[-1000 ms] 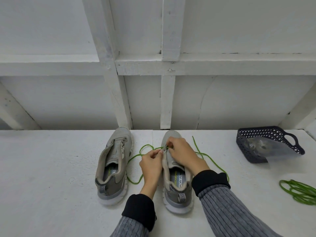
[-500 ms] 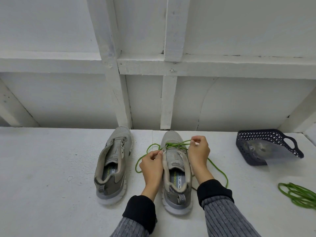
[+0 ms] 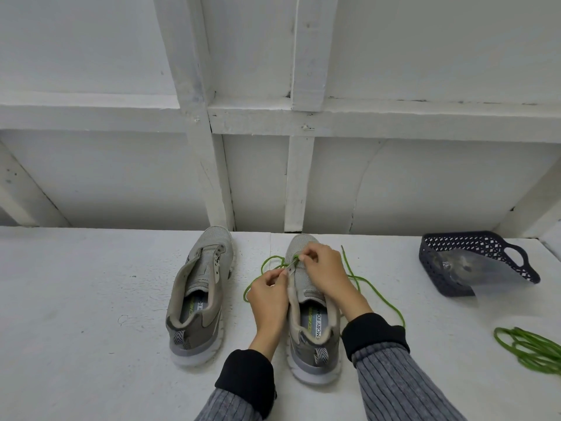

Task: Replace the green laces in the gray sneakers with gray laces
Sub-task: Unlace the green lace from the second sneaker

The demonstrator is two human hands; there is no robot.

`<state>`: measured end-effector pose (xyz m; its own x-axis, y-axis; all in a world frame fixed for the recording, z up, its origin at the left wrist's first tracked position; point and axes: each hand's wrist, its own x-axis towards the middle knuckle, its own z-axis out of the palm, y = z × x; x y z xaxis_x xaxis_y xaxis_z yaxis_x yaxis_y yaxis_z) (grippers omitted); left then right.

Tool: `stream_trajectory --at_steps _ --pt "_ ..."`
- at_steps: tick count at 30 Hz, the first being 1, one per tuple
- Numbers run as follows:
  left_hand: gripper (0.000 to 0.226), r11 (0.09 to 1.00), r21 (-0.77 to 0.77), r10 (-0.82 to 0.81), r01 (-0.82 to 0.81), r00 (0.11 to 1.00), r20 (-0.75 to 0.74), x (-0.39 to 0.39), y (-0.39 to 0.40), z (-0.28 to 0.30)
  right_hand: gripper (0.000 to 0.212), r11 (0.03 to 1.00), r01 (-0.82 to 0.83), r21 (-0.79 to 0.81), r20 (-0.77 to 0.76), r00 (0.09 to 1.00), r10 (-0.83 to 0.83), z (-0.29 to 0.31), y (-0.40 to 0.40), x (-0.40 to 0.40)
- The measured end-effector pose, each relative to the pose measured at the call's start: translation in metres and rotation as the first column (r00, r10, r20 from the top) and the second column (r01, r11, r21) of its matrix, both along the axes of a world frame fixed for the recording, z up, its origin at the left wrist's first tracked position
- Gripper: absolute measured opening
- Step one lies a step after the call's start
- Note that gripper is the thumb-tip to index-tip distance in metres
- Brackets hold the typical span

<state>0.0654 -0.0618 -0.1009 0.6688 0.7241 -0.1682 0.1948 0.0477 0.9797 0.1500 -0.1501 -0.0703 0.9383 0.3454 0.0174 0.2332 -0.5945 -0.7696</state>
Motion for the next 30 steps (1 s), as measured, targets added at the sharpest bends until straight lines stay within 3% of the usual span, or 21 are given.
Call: stream_trajectory --at_steps 2,4,6,8,10,13,15,17,20,22,24,26,28,30 --pt "0.010 1.000 0.005 0.009 -0.009 1.000 -0.004 0.000 0.000 0.000 0.011 0.960 0.048 0.277 -0.068 0.997 -0.030 0.007 -0.005 -0.005" --pt "0.010 1.000 -0.005 0.011 -0.012 1.000 -0.009 0.000 -0.001 0.000 0.010 0.813 0.093 0.575 -0.214 0.976 0.039 0.016 -0.011 -0.011" --pt "0.009 1.000 -0.012 0.013 -0.013 1.000 -0.012 0.001 -0.001 0.000 0.010 0.683 0.146 0.715 -0.268 0.961 0.076 0.028 -0.018 -0.015" --pt "0.009 1.000 -0.016 0.015 -0.015 1.000 -0.015 0.001 -0.001 0.000 0.010 0.715 0.170 0.678 -0.217 0.976 -0.027 0.035 -0.024 -0.012" --pt "0.009 1.000 -0.022 0.018 -0.018 1.000 -0.012 0.000 -0.002 0.000 0.011 0.833 0.162 0.529 -0.119 0.986 -0.116 0.033 -0.026 -0.005" --pt "0.011 1.000 -0.018 0.016 -0.016 1.000 -0.005 0.000 -0.003 0.001 0.008 0.996 0.053 0.066 -0.018 0.999 -0.051 0.024 -0.019 -0.001" --pt "0.011 1.000 -0.014 0.013 -0.013 1.000 -0.001 0.000 -0.003 0.001 0.016 0.959 -0.030 -0.283 -0.020 0.999 0.025 0.017 -0.012 -0.004" --pt "0.009 1.000 -0.014 0.010 -0.010 1.000 -0.006 -0.001 -0.002 0.000 0.014 0.923 -0.034 -0.383 -0.021 0.999 0.028 0.013 -0.007 -0.005" --pt "0.009 1.000 -0.021 0.020 -0.020 1.000 -0.004 -0.001 -0.002 0.000 0.010 0.980 -0.024 -0.196 0.002 1.000 0.025 0.009 -0.004 -0.002" --pt "0.009 0.999 -0.024 0.021 -0.021 1.000 -0.005 -0.001 -0.002 0.001 0.016 0.992 0.008 0.130 -0.058 0.998 -0.001 0.013 -0.007 -0.003" --pt "0.010 0.999 -0.026 0.019 -0.019 1.000 -0.001 -0.001 -0.003 0.001 0.016 0.883 0.108 0.458 -0.167 0.985 -0.034 0.022 -0.015 -0.007" --pt "0.012 1.000 -0.018 0.021 -0.021 1.000 0.003 -0.001 -0.003 0.002 0.015 0.749 0.165 0.641 -0.206 0.978 -0.039 0.032 -0.023 -0.008" --pt "0.012 1.000 -0.017 0.023 -0.023 1.000 0.003 -0.001 -0.004 0.003 0.014 0.773 0.165 0.613 -0.107 0.986 -0.126 0.038 -0.029 -0.006" --pt "0.010 0.999 -0.023 0.023 -0.023 1.000 0.004 -0.001 -0.004 0.002 0.012 0.895 0.150 0.421 0.014 0.985 -0.172 0.037 -0.029 -0.003"
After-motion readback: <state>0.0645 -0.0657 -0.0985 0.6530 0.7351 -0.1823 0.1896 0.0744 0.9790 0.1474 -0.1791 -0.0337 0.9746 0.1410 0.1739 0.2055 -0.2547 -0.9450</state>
